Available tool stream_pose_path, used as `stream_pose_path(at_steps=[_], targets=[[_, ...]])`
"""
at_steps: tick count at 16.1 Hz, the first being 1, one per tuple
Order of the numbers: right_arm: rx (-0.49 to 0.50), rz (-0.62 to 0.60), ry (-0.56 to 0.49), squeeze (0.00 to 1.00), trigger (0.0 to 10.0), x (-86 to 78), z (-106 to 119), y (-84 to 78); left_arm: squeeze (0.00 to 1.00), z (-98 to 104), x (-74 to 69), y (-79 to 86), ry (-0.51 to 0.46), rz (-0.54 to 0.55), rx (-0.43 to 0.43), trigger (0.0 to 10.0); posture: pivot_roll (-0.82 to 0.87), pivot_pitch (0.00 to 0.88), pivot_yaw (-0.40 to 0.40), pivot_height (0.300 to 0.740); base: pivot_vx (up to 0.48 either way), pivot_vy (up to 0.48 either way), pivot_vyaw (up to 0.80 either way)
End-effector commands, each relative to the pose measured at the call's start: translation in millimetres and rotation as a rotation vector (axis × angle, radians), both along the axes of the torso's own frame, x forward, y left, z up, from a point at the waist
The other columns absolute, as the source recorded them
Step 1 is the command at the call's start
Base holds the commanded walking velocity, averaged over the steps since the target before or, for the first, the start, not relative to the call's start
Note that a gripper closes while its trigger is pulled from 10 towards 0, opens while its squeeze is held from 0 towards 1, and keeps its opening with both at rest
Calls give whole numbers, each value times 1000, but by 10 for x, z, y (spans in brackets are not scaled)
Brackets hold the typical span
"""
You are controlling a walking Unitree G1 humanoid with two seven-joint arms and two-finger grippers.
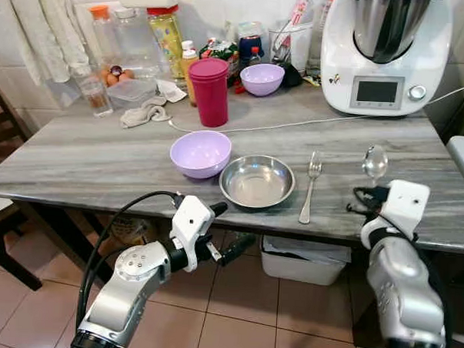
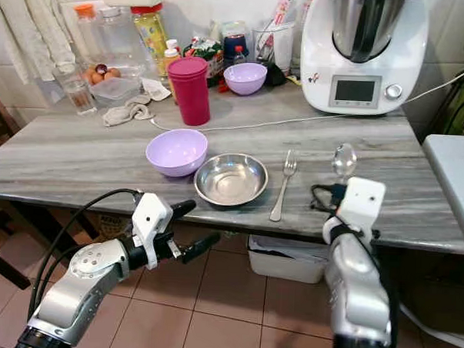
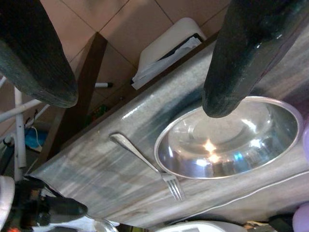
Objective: Setting the table
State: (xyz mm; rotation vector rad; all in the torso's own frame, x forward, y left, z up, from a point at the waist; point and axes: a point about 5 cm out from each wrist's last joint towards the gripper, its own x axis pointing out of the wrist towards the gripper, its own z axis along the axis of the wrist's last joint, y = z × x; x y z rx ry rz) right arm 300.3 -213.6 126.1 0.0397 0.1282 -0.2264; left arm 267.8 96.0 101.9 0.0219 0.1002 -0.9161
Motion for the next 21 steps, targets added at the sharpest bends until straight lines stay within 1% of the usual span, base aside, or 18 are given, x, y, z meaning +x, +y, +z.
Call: stream_pose_path(at_steps=[1, 2, 5, 6, 9, 11, 13, 15, 18, 21], targets=[[20, 16, 2, 0, 10000, 70, 28, 20, 0, 24, 2, 29, -14, -7, 23, 10000, -277, 3, 135, 740, 0, 0, 0], [47, 17, 5, 0, 10000, 132, 39, 8, 0, 24, 0, 24, -13, -6, 22, 10000, -270, 3, 137, 740, 0, 0, 0], [81, 41, 34, 0, 10000, 281, 40, 37, 0, 22, -4, 48, -12, -7, 29, 10000, -254, 4, 142, 740, 0, 0, 0], [118, 52, 52, 0, 10000, 363, 24, 73, 0, 20, -10, 67, -11, -12, 39, 10000, -250, 5, 145, 740, 0, 0, 0], [167, 72, 75, 0, 10000, 451, -11, 167, 0, 24, -15, 83, -11, -22, 48, 10000, -242, 2, 148, 740, 0, 0, 0], [190, 92, 127, 0, 10000, 485, -99, 260, 0, 25, -21, 95, -6, -33, 55, 10000, -237, 0, 148, 740, 0, 0, 0], [203, 107, 155, 0, 10000, 490, -158, 329, 0, 31, -20, 105, -7, -37, 59, 10000, -236, 0, 149, 740, 0, 0, 0], [213, 125, 193, 0, 10000, 485, -246, 361, 0, 36, -12, 110, -9, -33, 61, 10000, -237, 0, 153, 740, 0, 0, 0], [212, 121, 205, 0, 10000, 490, -277, 384, 0, 34, -7, 105, -6, -31, 59, 10000, -237, 0, 153, 740, 0, 0, 0], [206, 89, 205, 0, 10000, 487, -296, 350, 0, 37, 10, 111, -9, -30, 62, 10000, -233, 0, 150, 740, 0, 0, 0]])
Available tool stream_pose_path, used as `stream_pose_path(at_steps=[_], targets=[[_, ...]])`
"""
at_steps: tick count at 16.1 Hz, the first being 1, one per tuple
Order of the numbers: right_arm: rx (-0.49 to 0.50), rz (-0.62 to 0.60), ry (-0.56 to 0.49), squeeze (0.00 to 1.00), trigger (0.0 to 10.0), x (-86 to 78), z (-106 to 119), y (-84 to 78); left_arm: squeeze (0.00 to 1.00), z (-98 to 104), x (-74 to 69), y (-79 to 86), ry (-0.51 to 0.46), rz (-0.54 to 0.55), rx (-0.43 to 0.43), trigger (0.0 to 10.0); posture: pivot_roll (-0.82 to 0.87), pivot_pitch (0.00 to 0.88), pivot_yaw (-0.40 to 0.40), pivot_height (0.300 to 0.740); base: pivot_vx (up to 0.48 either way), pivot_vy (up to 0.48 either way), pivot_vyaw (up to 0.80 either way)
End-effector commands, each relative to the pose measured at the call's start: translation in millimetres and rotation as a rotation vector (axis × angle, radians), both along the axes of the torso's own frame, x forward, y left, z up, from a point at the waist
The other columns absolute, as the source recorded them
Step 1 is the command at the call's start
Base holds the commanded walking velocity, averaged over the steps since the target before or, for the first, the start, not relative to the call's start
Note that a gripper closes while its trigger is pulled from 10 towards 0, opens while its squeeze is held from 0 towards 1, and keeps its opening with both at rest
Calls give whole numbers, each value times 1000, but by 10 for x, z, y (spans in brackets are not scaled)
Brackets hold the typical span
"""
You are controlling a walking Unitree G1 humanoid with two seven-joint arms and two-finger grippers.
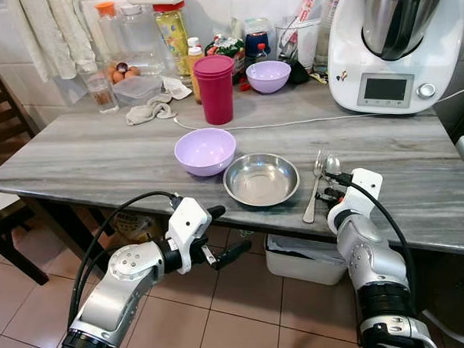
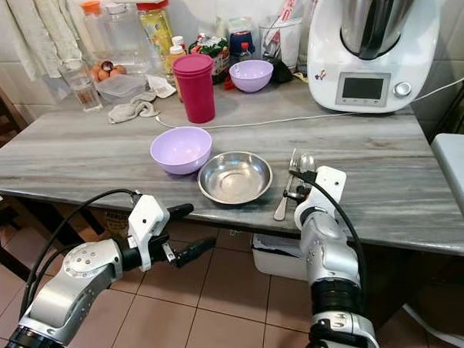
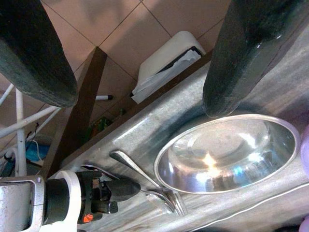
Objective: Setting the table
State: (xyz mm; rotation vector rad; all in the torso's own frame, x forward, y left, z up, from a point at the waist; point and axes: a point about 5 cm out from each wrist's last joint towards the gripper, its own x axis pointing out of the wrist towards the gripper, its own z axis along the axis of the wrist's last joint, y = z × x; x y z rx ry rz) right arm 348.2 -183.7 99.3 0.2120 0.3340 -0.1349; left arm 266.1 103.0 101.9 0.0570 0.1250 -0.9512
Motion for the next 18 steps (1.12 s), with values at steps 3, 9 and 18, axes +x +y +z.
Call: stream_pose_path(at_steps=[3, 9, 18], targets=[[15, 2, 17, 1000, 10000, 4, -33, 16, 0, 36, 25, 13, -14, -12, 9, 10000, -238, 0, 152, 740, 0, 0, 0], [10, -19, -15, 1000, 10000, 23, 38, -54, 0, 39, 33, -2, -16, -37, 10, 10000, -246, 0, 149, 740, 0, 0, 0], [-72, -46, -221, 1000, 10000, 7, 504, -140, 0, 44, 45, -4, -27, 15, -6, 10000, -250, 0, 133, 740, 0, 0, 0]])
